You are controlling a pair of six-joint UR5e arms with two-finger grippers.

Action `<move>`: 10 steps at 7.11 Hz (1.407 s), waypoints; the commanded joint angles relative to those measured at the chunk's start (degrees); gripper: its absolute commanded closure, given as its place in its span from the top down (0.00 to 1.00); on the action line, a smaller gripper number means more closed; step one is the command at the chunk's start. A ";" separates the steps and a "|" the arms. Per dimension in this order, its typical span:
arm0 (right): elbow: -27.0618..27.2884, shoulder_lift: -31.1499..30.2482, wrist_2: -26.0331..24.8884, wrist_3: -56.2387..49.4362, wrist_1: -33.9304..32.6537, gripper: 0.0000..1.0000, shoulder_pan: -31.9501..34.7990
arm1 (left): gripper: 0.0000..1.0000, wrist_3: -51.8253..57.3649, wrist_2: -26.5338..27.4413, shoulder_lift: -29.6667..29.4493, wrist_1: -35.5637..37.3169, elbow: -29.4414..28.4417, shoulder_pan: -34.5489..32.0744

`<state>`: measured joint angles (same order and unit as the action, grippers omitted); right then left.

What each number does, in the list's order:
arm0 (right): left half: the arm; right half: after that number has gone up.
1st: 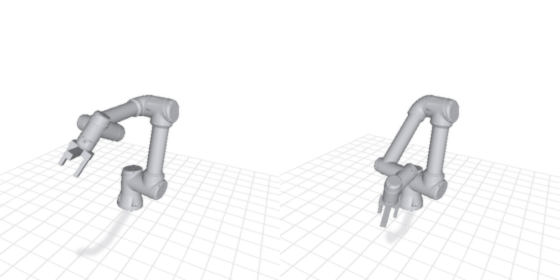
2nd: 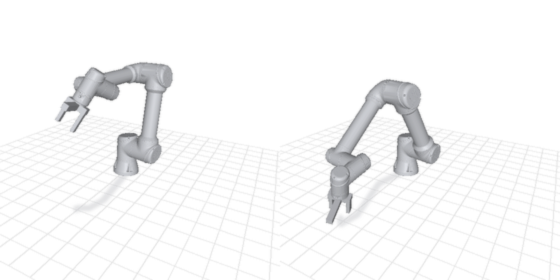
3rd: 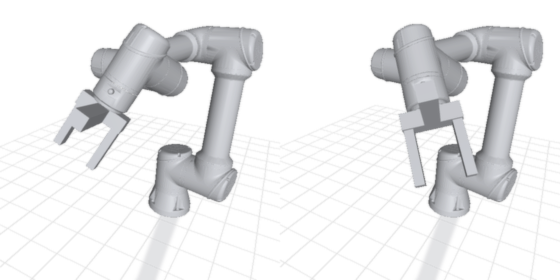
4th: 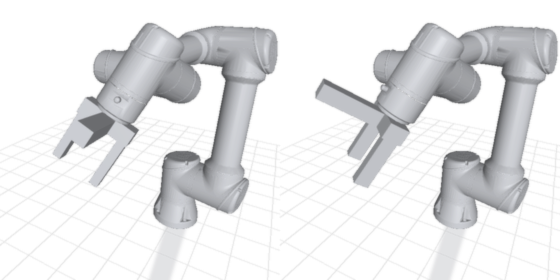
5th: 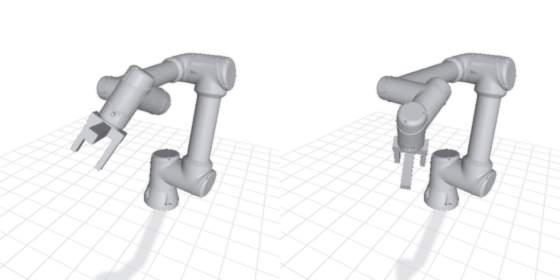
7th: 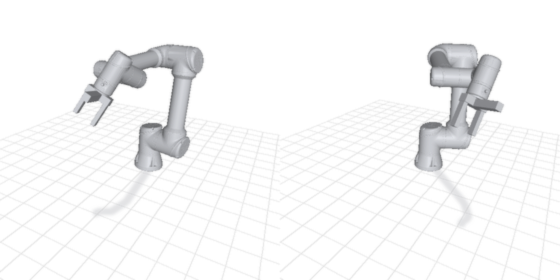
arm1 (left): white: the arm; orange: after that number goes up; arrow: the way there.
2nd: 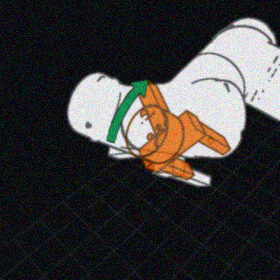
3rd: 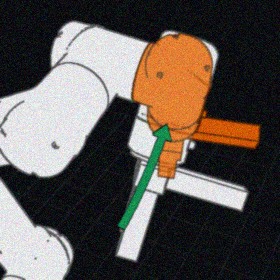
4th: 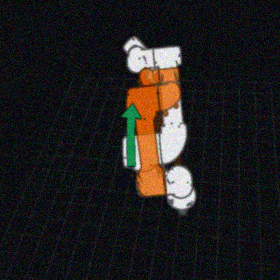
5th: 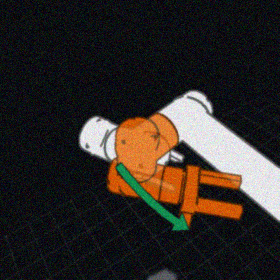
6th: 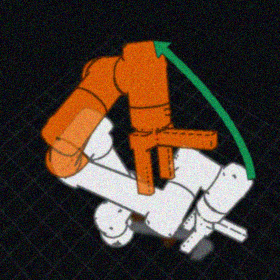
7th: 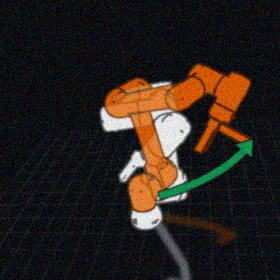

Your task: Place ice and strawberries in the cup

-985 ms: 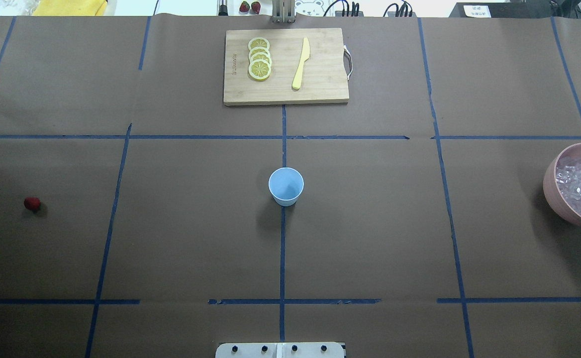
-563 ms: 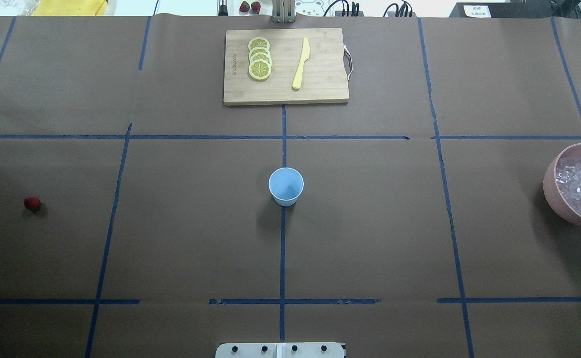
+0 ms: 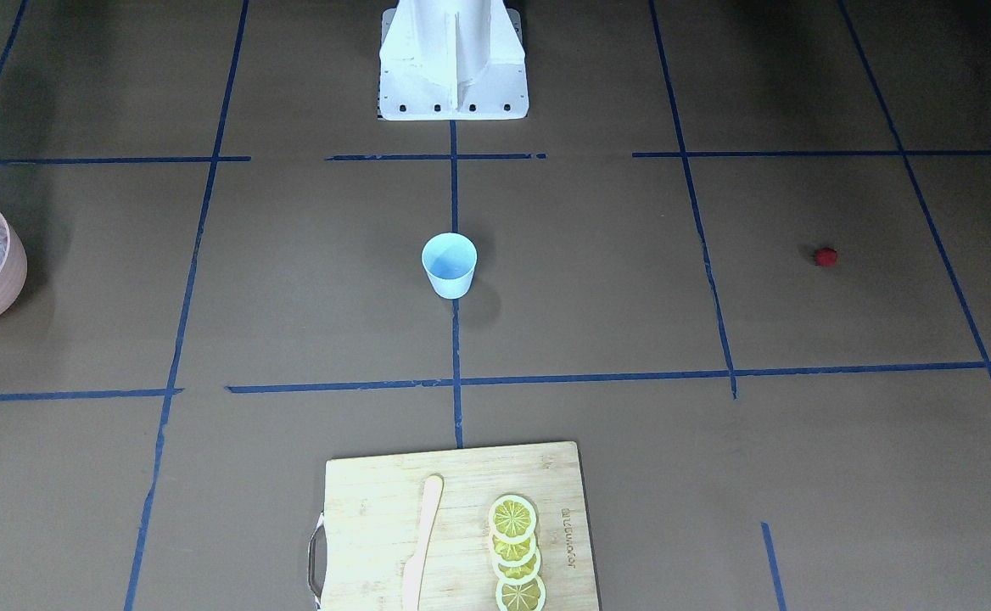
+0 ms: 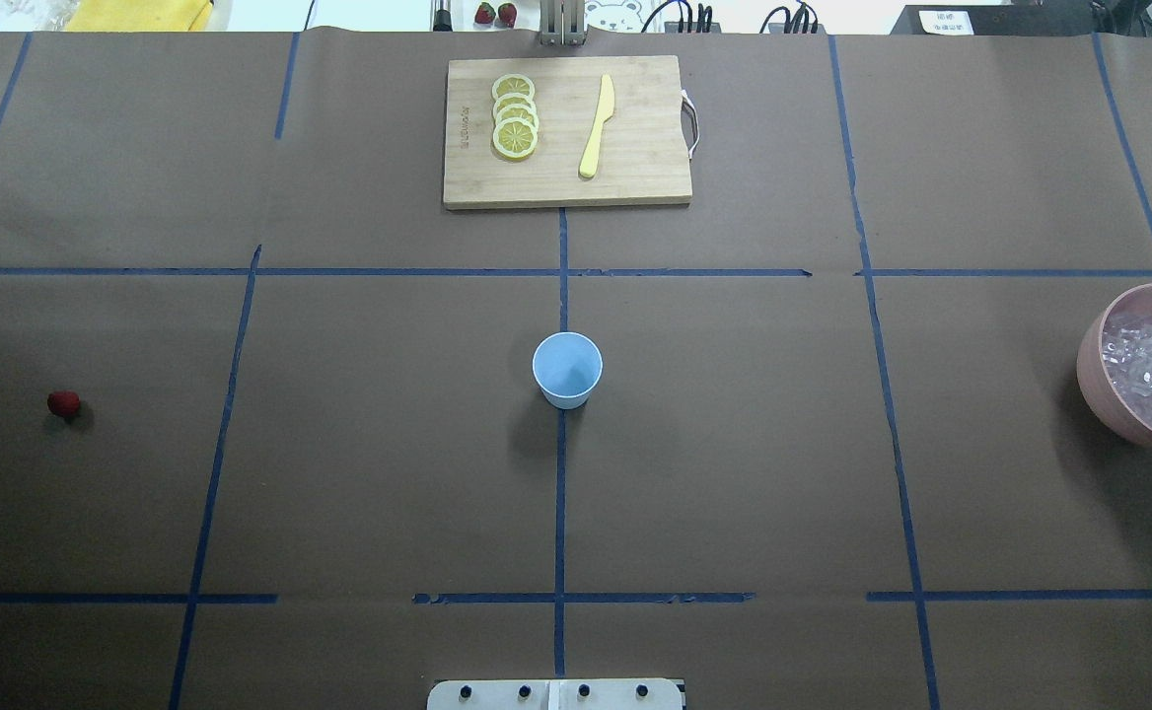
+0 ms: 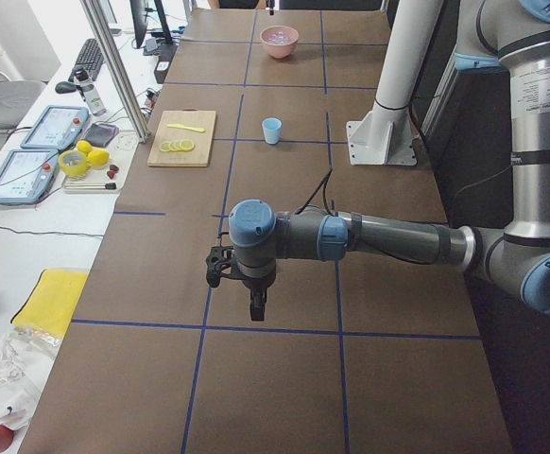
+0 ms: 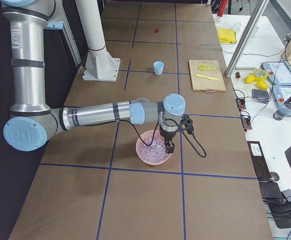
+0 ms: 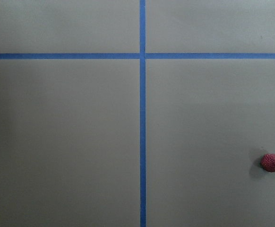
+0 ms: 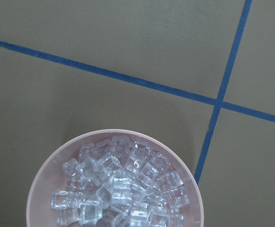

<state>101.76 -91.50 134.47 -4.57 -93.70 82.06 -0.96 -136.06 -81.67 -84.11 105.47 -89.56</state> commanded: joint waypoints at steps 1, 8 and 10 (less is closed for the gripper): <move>0.80 -0.17 0.01 2.87 0.09 1.00 -1.45 | 1.00 -0.19 0.00 0.02 0.00 0.09 0.00; 0.12 -7.38 -4.74 17.05 16.70 0.95 -9.55 | 1.00 -0.19 0.00 -0.07 0.00 0.18 0.09; -2.00 -6.94 -4.65 17.14 16.71 0.83 -9.55 | 1.00 -0.19 0.00 -0.07 0.00 0.44 0.09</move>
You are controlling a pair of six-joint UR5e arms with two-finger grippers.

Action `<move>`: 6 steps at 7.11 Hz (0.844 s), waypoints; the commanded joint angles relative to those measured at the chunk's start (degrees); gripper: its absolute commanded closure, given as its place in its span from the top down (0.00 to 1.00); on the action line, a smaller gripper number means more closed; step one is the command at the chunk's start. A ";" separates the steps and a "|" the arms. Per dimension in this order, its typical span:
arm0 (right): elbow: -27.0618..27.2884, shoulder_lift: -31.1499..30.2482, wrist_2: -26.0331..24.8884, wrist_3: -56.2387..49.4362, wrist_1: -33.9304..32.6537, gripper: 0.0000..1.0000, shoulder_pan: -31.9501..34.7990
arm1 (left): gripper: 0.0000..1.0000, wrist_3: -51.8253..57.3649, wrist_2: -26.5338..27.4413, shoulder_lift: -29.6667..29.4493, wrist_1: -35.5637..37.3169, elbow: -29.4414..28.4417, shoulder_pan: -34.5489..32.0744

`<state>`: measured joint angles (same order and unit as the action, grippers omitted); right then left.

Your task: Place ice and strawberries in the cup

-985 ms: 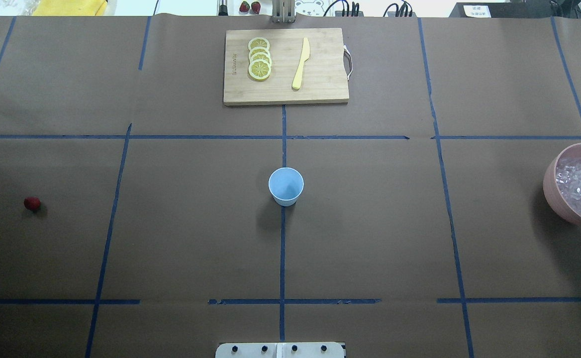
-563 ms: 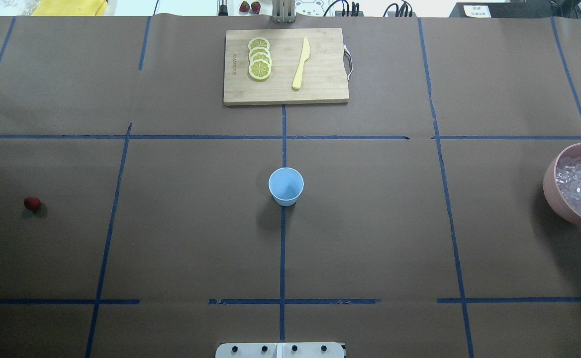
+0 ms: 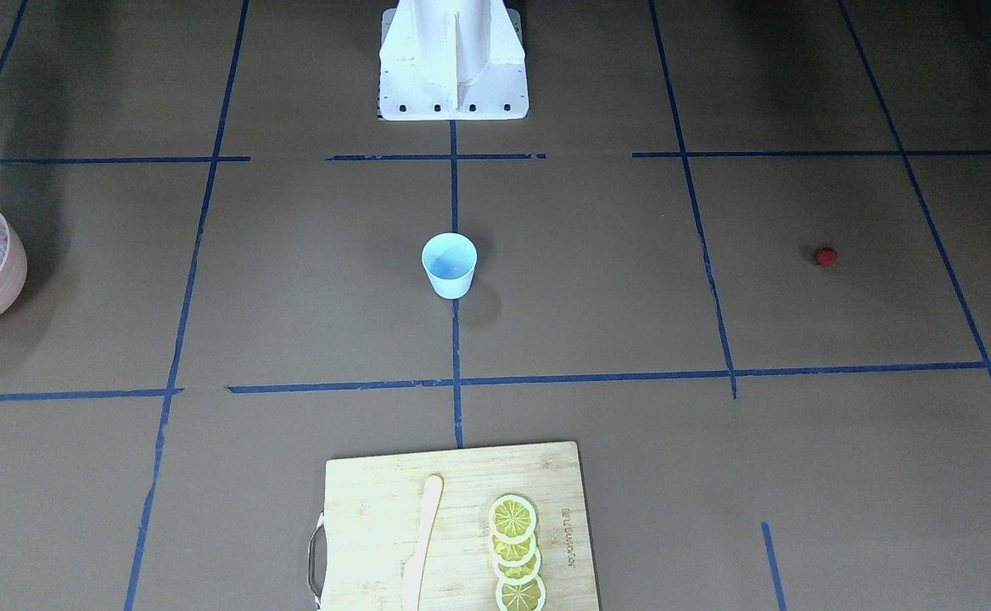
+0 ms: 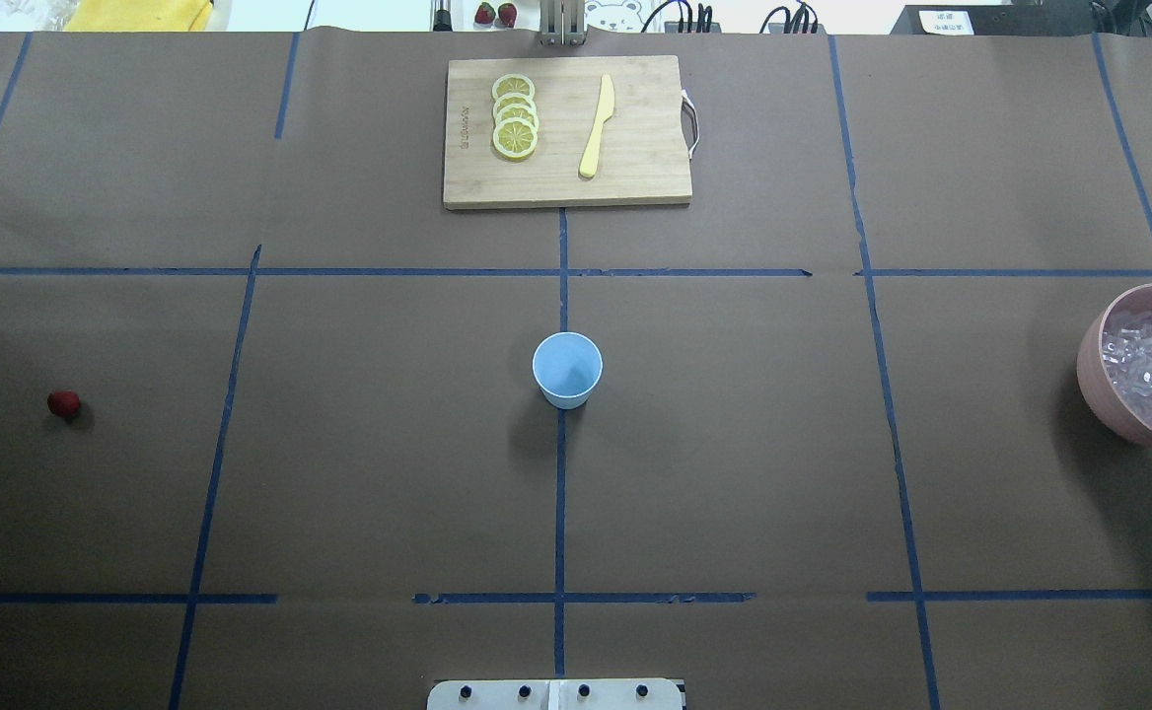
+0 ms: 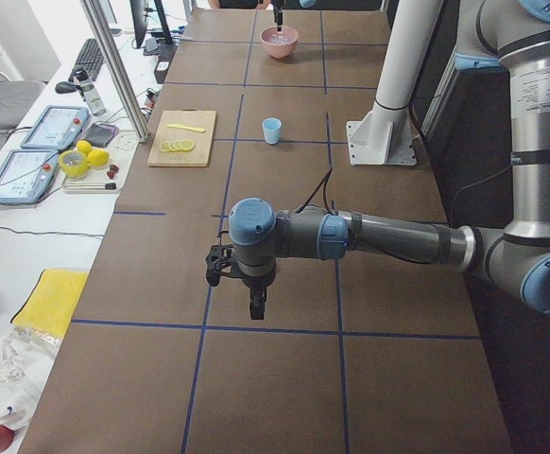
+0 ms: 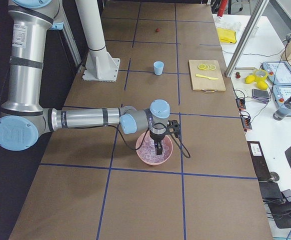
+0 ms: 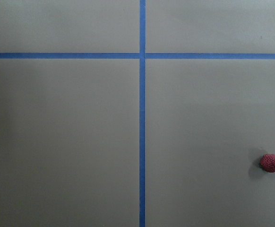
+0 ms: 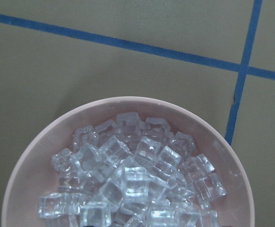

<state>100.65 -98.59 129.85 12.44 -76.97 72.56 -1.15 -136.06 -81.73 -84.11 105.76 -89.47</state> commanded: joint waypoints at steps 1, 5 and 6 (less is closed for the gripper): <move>-0.98 0.16 0.05 0.13 -0.02 0.79 -0.22 | 1.00 0.00 0.00 -0.01 0.00 0.15 0.00; -2.12 0.07 0.05 0.22 -0.02 0.69 -1.63 | 1.00 0.00 0.00 -0.01 0.00 0.15 0.00; -2.12 0.07 0.05 0.30 -0.02 0.69 -1.89 | 1.00 0.00 0.00 -0.01 0.00 0.15 0.00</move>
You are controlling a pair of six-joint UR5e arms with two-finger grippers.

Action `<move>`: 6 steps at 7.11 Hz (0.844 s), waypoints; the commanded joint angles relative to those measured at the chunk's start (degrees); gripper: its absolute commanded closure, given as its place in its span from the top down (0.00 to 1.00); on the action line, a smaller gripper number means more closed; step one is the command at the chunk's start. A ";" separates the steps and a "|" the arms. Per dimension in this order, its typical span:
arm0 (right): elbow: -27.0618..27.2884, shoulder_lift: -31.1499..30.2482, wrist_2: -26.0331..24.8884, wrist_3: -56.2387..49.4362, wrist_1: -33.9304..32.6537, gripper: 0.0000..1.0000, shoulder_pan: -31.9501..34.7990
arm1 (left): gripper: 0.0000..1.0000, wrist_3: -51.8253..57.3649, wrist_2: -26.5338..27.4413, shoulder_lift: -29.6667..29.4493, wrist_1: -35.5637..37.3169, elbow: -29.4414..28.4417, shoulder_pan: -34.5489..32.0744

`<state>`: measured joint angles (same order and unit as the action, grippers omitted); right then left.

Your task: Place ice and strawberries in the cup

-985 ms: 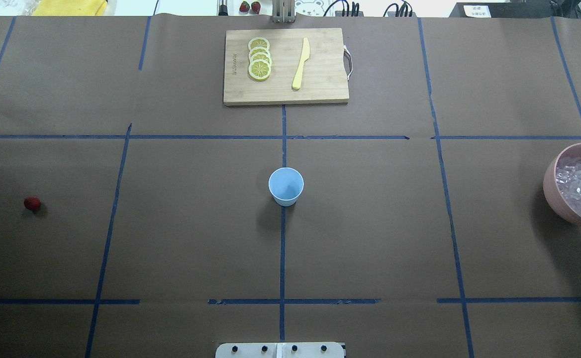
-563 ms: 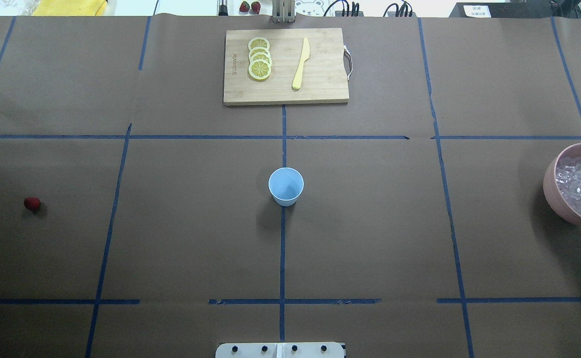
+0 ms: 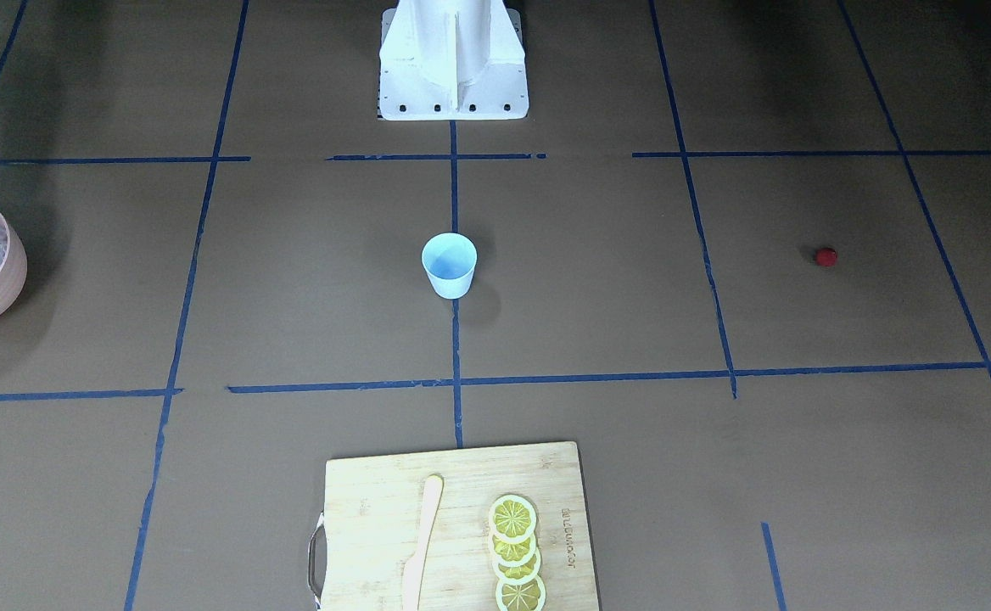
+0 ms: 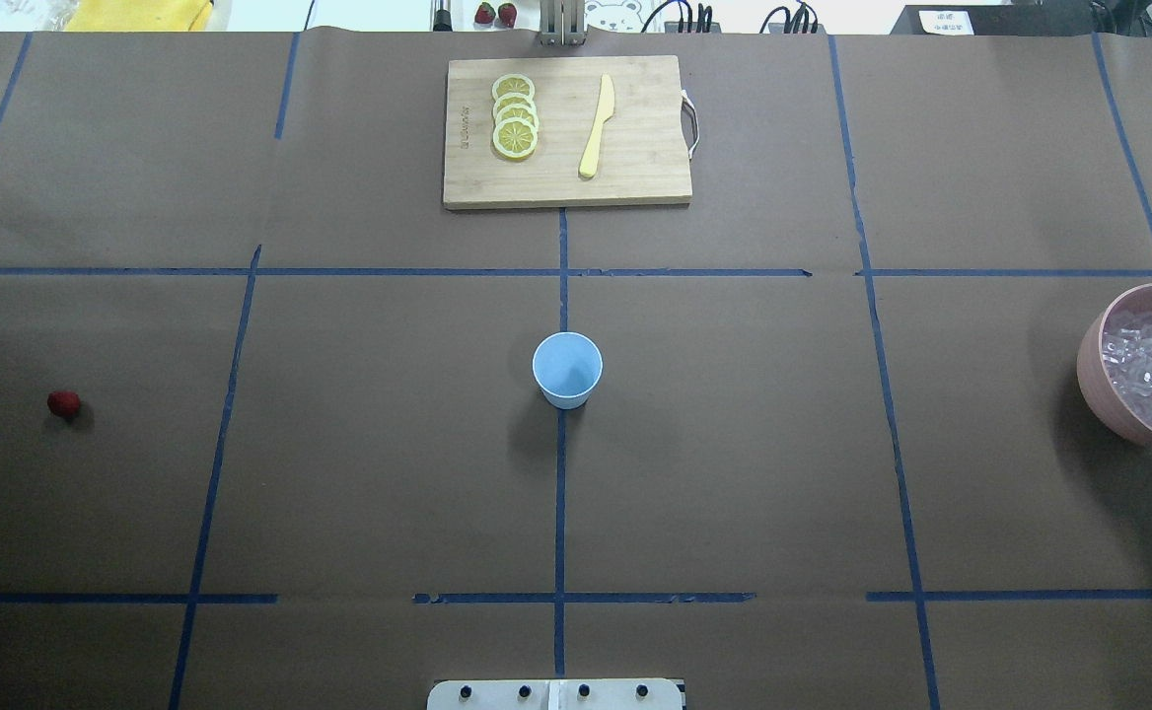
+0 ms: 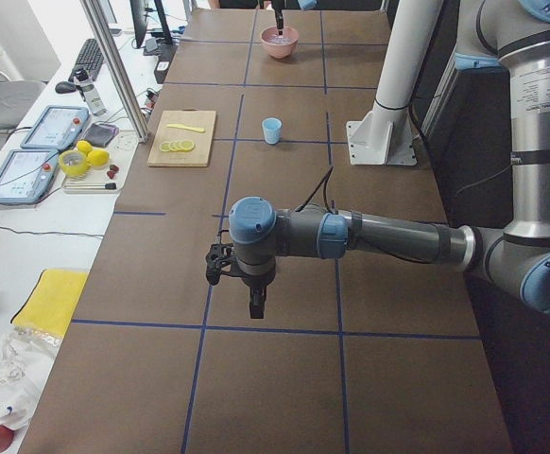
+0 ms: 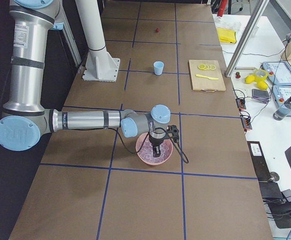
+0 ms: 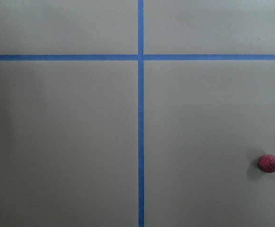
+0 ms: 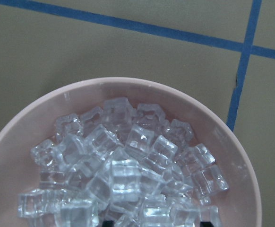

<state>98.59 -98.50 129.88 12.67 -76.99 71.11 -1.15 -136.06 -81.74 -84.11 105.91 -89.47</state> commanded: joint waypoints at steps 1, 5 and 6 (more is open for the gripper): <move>-0.32 -0.03 -0.06 -0.01 0.00 0.69 -0.45 | 1.00 0.01 0.00 0.00 0.00 0.00 0.00; -1.21 -0.03 0.03 0.08 0.00 0.63 -0.62 | 1.00 0.01 0.00 0.00 -0.09 0.09 0.00; -1.21 -0.03 0.03 0.17 0.00 0.52 -0.62 | 1.00 0.01 0.00 0.00 -0.18 0.09 -0.09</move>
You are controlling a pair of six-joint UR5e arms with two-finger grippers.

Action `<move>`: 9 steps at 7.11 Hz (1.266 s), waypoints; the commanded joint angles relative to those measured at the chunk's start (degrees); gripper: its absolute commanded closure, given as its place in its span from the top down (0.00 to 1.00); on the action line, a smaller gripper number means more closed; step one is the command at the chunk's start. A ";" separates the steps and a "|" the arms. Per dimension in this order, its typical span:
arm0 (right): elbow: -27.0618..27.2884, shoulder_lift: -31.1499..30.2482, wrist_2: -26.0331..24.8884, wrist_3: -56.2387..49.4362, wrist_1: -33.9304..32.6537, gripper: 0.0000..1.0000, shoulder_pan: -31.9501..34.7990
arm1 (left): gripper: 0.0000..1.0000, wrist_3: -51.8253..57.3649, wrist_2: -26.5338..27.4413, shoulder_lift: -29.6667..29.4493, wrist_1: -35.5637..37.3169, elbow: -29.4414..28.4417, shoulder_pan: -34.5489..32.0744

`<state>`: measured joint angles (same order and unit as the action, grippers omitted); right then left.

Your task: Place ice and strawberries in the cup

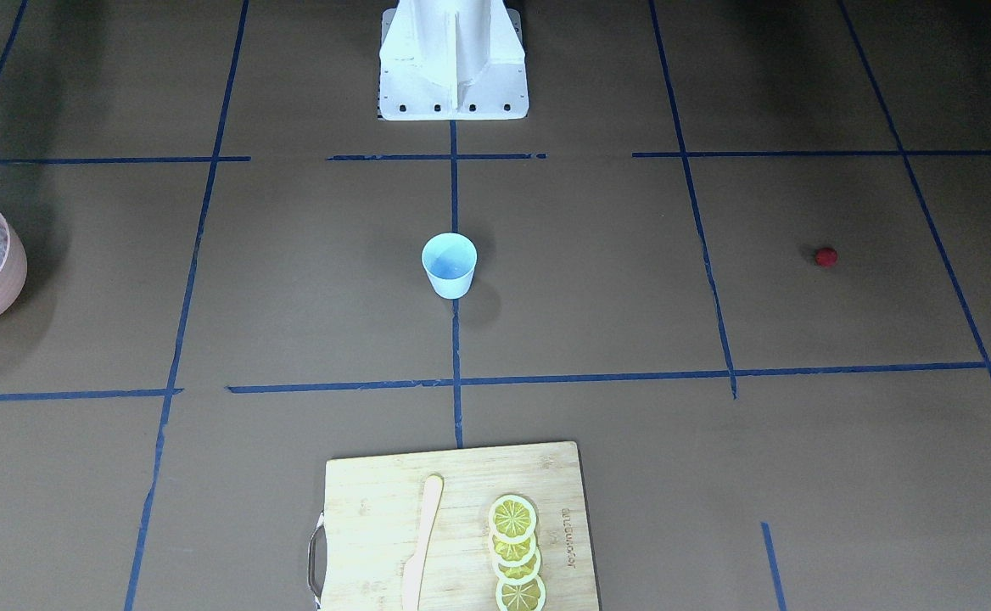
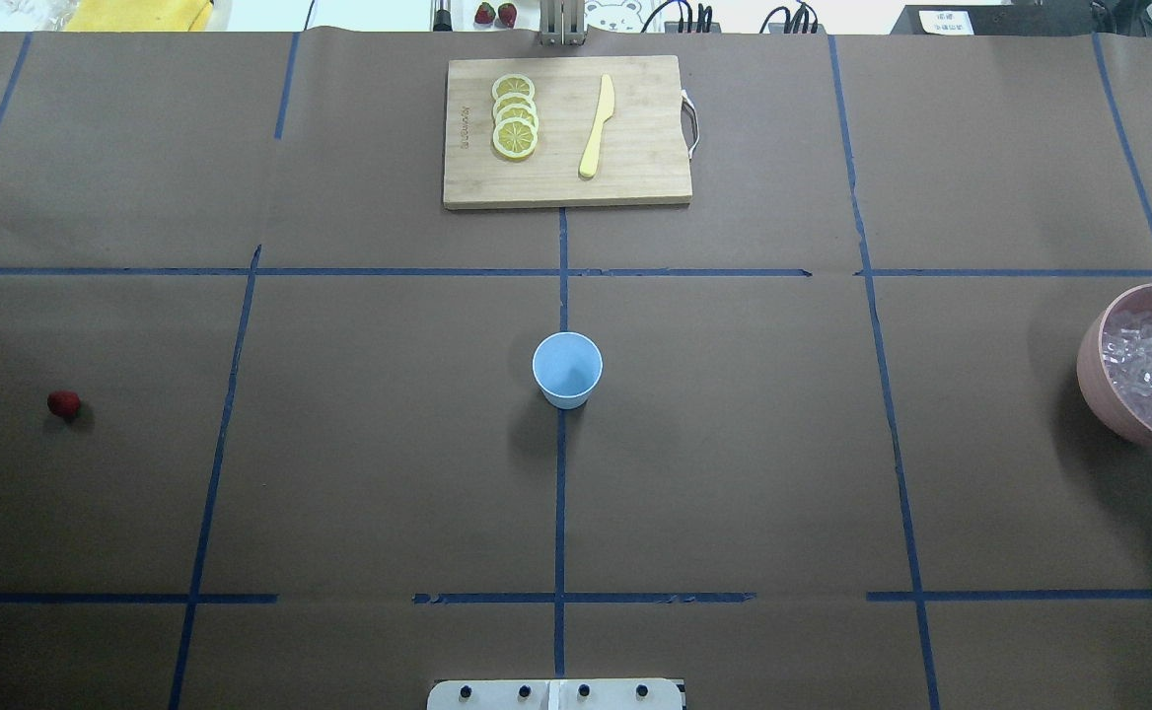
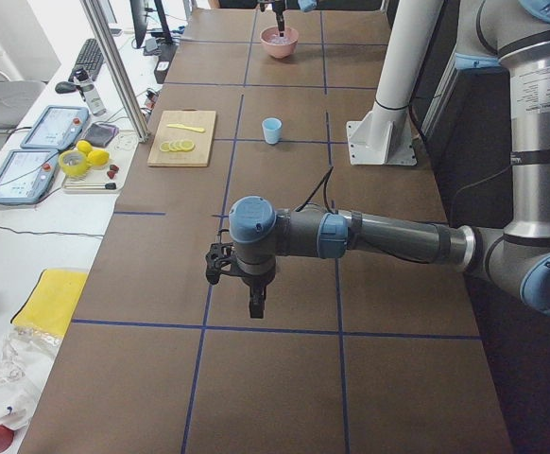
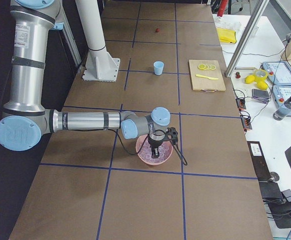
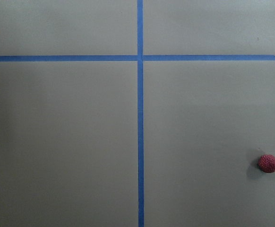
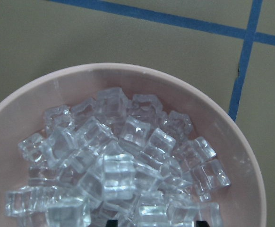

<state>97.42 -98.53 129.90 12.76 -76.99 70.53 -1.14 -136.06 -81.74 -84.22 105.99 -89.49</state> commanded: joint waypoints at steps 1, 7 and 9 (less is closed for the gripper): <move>-0.04 0.00 0.00 0.25 0.00 0.44 -0.22 | 1.00 0.00 0.00 0.00 -0.06 0.00 -0.07; 2.15 -0.43 0.00 0.25 0.09 0.24 -0.31 | 1.00 -0.09 0.00 0.00 -0.06 0.18 0.01; 4.87 -1.57 0.09 0.25 -0.17 0.22 -0.05 | 1.00 -0.09 0.00 -0.09 -0.06 0.18 0.01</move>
<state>100.58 -99.38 129.94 13.01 -77.00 70.31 -1.23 -136.05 -81.76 -84.29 106.17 -89.48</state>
